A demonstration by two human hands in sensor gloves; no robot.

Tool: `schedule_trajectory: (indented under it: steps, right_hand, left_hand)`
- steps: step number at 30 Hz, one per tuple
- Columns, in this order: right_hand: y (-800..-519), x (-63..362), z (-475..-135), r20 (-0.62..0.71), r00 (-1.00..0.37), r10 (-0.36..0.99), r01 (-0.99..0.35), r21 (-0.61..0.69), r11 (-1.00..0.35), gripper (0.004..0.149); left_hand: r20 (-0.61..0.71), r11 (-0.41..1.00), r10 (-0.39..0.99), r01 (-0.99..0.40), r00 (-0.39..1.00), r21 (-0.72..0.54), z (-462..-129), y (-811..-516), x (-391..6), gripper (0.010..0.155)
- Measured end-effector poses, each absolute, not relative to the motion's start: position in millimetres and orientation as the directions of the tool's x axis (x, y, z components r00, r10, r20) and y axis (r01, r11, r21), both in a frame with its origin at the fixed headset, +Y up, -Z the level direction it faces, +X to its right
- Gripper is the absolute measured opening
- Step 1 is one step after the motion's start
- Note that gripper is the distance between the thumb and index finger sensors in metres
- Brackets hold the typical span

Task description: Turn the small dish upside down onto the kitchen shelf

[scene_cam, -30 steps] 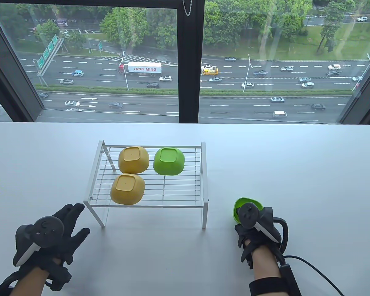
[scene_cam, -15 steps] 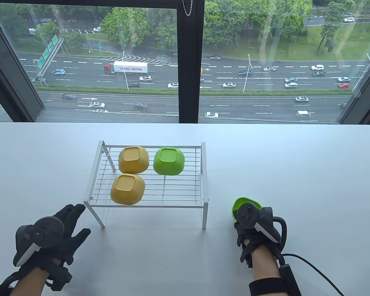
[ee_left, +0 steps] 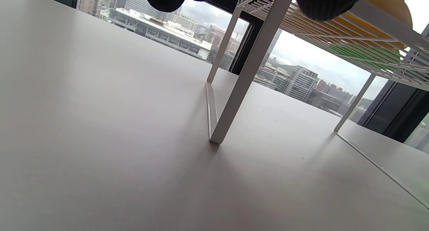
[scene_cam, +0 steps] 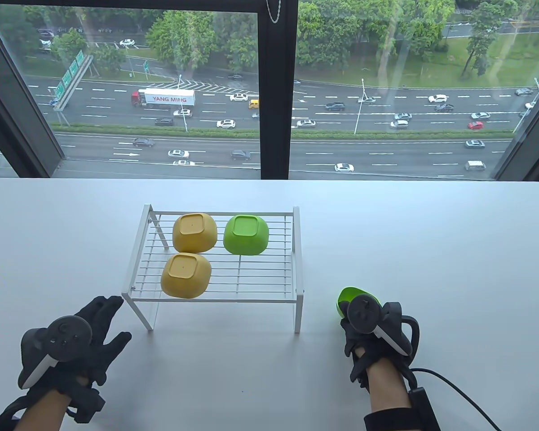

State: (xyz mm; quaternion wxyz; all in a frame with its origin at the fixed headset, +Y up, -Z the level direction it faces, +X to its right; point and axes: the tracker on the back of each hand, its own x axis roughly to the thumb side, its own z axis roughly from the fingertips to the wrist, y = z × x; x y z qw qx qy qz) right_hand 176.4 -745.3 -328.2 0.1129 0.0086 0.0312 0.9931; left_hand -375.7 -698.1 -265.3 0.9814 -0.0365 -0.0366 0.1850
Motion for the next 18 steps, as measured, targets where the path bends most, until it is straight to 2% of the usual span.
schedule_trajectory:
  steps: [18]
  right_hand:
    - [-727,171,-322,0.025,-0.964,0.266,-0.267,-0.045,-0.963,0.051]
  left_hand:
    - [0.063,0.925,0.377,-0.372,0.924,-0.076,-265,-697,-377,0.078]
